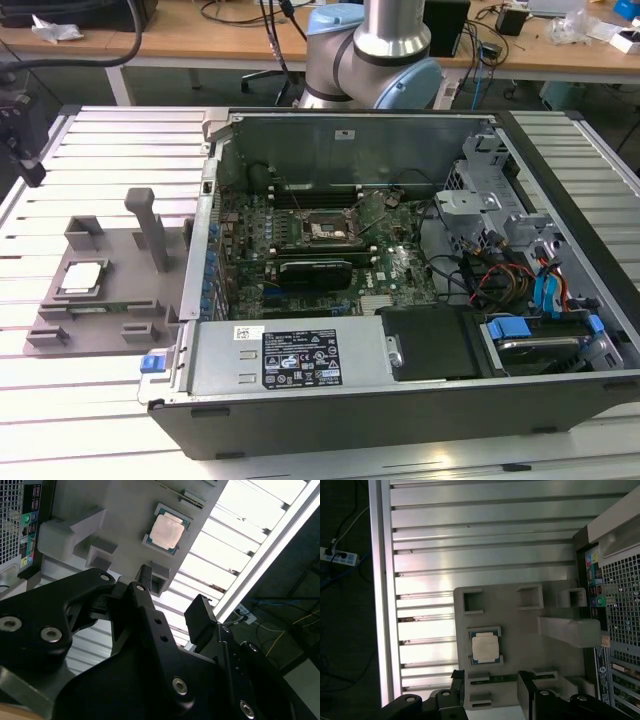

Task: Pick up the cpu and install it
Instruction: 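Pick up the cpu and move it towards the insertion slot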

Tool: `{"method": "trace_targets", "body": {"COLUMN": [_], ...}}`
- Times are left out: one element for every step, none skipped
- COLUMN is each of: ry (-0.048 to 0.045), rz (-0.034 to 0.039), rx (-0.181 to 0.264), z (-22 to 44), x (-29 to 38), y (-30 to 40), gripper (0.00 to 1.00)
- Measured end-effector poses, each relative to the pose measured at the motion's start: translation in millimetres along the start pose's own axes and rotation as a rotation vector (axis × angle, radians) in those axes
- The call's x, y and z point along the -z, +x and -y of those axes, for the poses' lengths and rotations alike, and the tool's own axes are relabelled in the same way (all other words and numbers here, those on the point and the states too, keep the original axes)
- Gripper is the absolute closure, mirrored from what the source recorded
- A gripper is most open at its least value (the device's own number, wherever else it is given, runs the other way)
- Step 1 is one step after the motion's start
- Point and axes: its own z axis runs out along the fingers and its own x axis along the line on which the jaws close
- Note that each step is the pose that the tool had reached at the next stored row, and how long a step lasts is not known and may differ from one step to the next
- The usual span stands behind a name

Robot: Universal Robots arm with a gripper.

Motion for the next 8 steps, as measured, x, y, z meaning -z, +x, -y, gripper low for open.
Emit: {"method": "trace_targets", "body": {"ry": [0.0000, 0.0000, 0.0000, 0.0000, 0.0000, 0.0001, 0.0000, 0.0000], "rz": [0.0000, 0.0001, 0.0000, 0.0000, 0.0000, -0.0001, 0.0000, -0.0001], "rx": [0.000, 0.000, 0.000, 0.000, 0.000, 0.000, 0.000, 0.000], "z": [0.0, 0.0, 0.1, 0.1, 0.1, 0.1, 0.1, 0.1], "x": [-0.1, -0.6, -1.1, -1.5, -1.7, -2.0, -2.3, -2.5], "y": [0.0, 0.0, 0.0, 0.0, 0.0, 0.0, 0.0, 0.0], "gripper": [0.46, 0.46, 0.46, 0.46, 0.46, 0.46, 0.46, 0.46]}}
